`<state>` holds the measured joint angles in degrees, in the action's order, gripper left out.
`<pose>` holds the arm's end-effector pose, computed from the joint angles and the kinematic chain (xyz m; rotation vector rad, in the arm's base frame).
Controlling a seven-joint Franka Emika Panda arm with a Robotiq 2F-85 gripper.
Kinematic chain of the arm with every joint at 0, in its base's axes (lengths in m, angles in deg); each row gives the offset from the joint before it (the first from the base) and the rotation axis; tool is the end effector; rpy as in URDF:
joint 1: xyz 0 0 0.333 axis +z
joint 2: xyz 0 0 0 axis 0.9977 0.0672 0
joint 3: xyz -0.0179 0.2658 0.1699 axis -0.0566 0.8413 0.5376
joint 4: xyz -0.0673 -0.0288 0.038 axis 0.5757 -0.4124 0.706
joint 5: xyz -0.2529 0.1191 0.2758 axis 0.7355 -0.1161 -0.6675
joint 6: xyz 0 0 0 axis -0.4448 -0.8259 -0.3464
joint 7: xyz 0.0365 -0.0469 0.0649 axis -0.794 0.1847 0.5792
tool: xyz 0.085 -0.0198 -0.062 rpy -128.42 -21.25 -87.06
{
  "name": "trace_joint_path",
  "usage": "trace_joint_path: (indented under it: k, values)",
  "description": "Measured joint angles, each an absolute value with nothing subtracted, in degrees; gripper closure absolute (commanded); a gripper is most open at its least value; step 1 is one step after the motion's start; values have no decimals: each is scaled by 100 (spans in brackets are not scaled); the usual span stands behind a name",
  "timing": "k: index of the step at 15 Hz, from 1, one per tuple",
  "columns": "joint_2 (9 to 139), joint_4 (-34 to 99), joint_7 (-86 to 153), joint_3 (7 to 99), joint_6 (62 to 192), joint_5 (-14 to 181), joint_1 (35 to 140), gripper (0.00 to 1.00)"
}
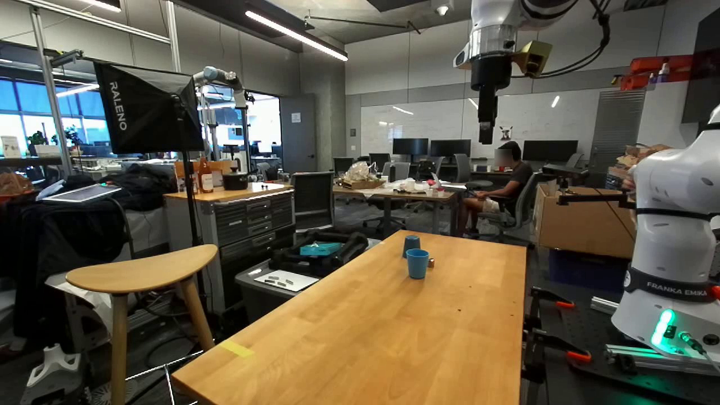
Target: Put the gold object in the blue cup
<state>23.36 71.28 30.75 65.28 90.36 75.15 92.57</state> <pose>0.3555 0.1139 0.5644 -3.1234 -0.1352 0.0028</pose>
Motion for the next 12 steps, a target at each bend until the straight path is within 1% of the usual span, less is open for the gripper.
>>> trace_joint_path:
  k: [2, 4, 9, 12]
  values:
    - [2449, 7224, 3057, 6527, 9290, 7719, 9196, 0]
    - [2740, 7319, 2987, 6410, 9601, 8060, 8897, 0]
    - [3707, 7280, 2903, 5587, 10061, 8592, 7941, 0]
    - [4273, 6962, 3163, 5117, 10039, 8453, 7761, 0]
